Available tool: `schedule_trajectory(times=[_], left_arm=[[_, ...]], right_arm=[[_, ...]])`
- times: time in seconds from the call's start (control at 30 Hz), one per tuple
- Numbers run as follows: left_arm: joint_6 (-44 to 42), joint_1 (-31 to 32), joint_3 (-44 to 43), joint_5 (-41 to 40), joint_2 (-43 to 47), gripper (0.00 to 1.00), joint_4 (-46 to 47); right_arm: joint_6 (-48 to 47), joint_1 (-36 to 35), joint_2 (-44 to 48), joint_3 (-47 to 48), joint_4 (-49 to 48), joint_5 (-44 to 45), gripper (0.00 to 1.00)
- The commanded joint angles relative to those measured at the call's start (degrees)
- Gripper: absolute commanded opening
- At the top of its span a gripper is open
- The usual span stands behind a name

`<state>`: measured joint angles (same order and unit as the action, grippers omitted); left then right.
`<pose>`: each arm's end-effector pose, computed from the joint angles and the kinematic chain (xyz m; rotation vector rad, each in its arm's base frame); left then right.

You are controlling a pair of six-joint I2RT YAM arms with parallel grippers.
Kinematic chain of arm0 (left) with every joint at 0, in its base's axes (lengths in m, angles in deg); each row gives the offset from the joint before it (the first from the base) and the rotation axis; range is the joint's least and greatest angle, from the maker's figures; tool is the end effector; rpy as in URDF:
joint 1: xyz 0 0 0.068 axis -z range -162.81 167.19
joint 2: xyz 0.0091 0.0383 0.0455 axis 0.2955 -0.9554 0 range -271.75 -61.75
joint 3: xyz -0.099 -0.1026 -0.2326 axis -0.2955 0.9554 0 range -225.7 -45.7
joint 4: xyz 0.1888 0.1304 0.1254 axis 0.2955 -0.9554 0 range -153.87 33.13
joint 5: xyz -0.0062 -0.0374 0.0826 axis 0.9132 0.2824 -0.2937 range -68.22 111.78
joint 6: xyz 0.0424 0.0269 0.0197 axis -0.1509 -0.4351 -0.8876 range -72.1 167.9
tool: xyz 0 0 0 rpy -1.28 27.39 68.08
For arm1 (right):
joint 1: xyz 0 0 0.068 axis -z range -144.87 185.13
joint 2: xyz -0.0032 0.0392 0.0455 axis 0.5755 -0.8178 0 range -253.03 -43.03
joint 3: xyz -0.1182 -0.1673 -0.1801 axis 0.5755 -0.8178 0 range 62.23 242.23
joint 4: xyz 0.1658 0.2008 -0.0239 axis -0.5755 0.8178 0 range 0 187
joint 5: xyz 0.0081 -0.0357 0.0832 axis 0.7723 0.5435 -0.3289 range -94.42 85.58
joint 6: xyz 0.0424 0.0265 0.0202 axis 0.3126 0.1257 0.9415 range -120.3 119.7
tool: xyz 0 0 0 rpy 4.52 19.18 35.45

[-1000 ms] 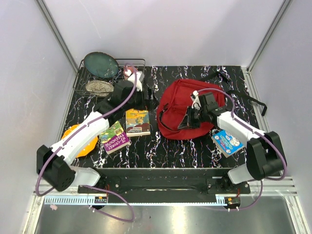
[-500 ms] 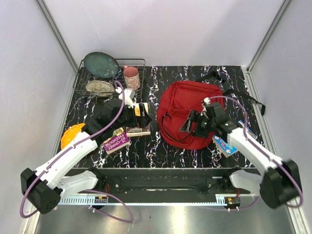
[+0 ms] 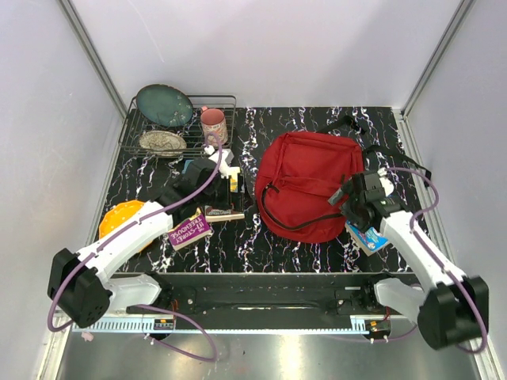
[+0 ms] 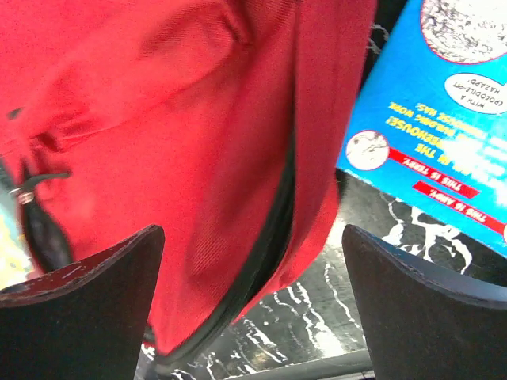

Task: Pack the student bag
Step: Move the student bag to the center of the board.

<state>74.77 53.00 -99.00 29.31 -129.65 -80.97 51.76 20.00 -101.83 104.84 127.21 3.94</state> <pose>0.2066 -0.1548 0.2860 0.2564 2.3304 -0.7171 0.1948 0.0474 0.2409 0.8540 2.3659 0.3071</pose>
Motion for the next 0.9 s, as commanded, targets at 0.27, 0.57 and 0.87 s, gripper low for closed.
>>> schedule_trajectory(times=[0.27, 0.57, 0.87], left_arm=[[0.98, 0.31, 0.12, 1.7, 3.56, 0.99, 1.33], [1.78, 0.31, -0.93, 2.66, 1.46, 0.99, 1.86], [-0.23, 1.01, -2.94, 6.18, 0.14, 0.99, 2.3]], right_arm=[[-17.15, 2.3, -23.8, 10.18, -21.92, -24.45, 0.98], [-28.23, 2.39, -29.96, 17.24, -15.93, -14.09, 0.75], [-28.16, 2.3, -25.59, 16.03, -9.7, -11.13, 1.0]])
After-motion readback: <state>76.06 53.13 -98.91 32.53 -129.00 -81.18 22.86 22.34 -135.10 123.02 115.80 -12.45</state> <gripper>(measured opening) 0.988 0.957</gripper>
